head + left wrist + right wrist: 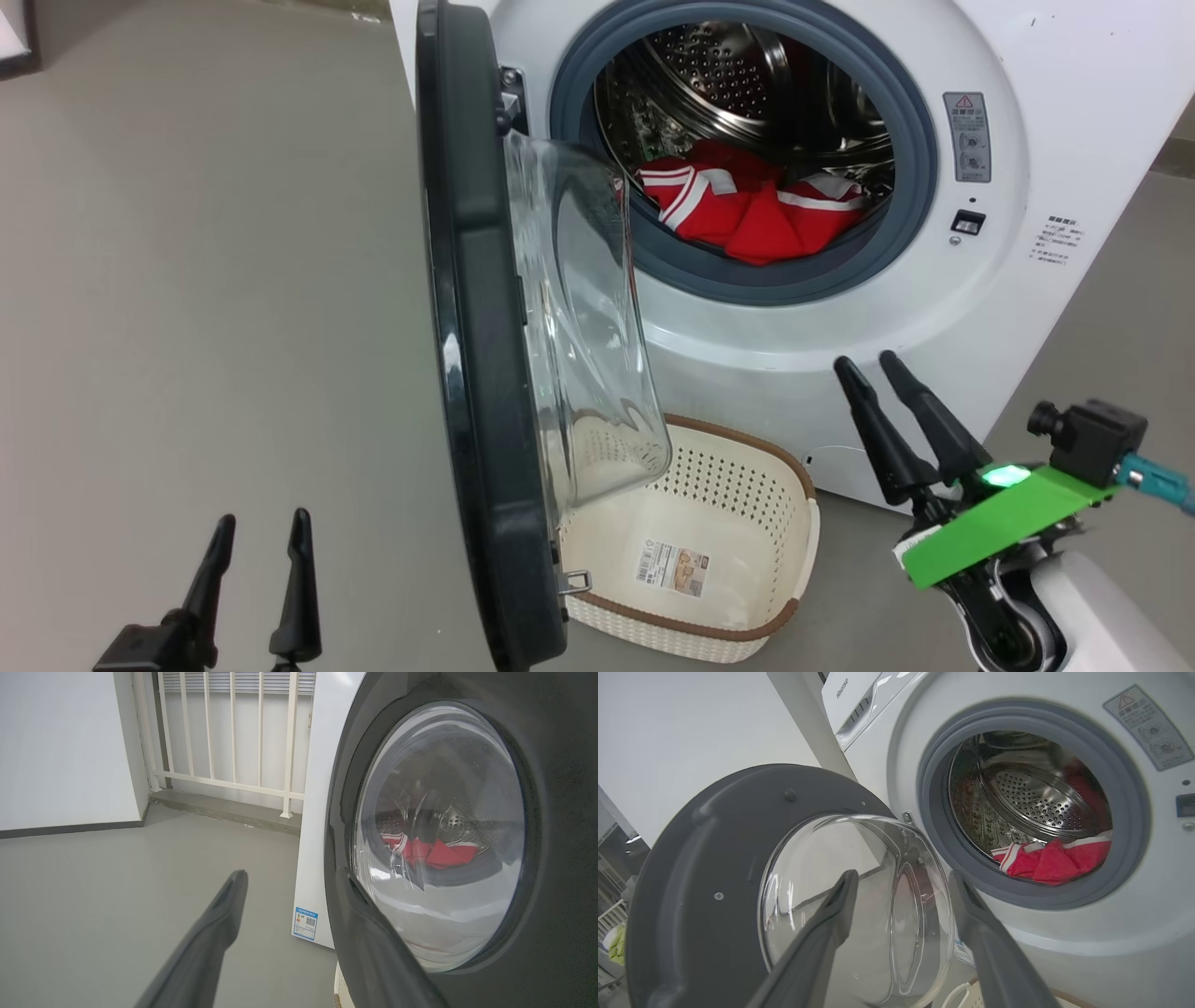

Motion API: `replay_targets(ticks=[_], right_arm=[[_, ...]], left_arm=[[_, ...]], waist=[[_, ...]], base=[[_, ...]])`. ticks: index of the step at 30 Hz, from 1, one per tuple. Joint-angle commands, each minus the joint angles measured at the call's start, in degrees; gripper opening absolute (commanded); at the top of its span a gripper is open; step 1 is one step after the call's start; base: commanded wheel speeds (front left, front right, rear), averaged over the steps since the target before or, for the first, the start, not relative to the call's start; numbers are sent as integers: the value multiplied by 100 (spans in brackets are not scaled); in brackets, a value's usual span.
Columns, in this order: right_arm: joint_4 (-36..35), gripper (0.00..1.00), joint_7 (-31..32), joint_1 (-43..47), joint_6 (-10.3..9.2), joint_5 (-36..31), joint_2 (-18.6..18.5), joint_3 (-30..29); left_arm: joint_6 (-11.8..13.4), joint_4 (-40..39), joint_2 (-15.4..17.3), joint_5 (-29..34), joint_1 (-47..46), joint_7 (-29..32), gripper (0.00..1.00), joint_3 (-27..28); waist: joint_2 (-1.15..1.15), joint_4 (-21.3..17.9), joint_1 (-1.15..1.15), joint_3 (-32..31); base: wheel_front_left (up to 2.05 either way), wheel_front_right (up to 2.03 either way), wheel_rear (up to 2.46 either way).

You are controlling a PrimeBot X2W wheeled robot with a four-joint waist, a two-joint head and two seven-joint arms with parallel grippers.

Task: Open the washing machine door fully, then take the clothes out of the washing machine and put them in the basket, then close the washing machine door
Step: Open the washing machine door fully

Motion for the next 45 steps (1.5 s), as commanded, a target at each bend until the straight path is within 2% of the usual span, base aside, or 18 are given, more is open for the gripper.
replay_targets(ticks=[1,6,10,20,30,45], right_arm=[[-29,100,-161,61,9,-118,9,20],[351,100,-387,98,9,-447,128,-151],[602,100,-436,89,9,-974,197,-343],[777,100,-442,212,9,-2062,525,-691],[826,100,-443,517,9,-2376,722,-797],[988,100,-443,585,9,-2445,736,-647]], left_arm=[[53,-167,134,-41,-129,1,100,164],[77,-195,151,-49,-108,13,100,141],[98,-217,164,-39,-108,14,100,113],[126,-226,177,-52,-108,9,100,67],[156,-267,204,-63,-122,3,100,22],[196,-292,246,-102,-147,-5,100,-20]], waist=[[0,6,0,-4],[0,22,0,-6],[0,38,0,1],[0,63,0,-8],[0,50,0,-19],[0,13,0,0]], base=[[0,0,0],[0,0,0],[0,0,0],[0,0,0],[0,0,0],[0,0,0]])
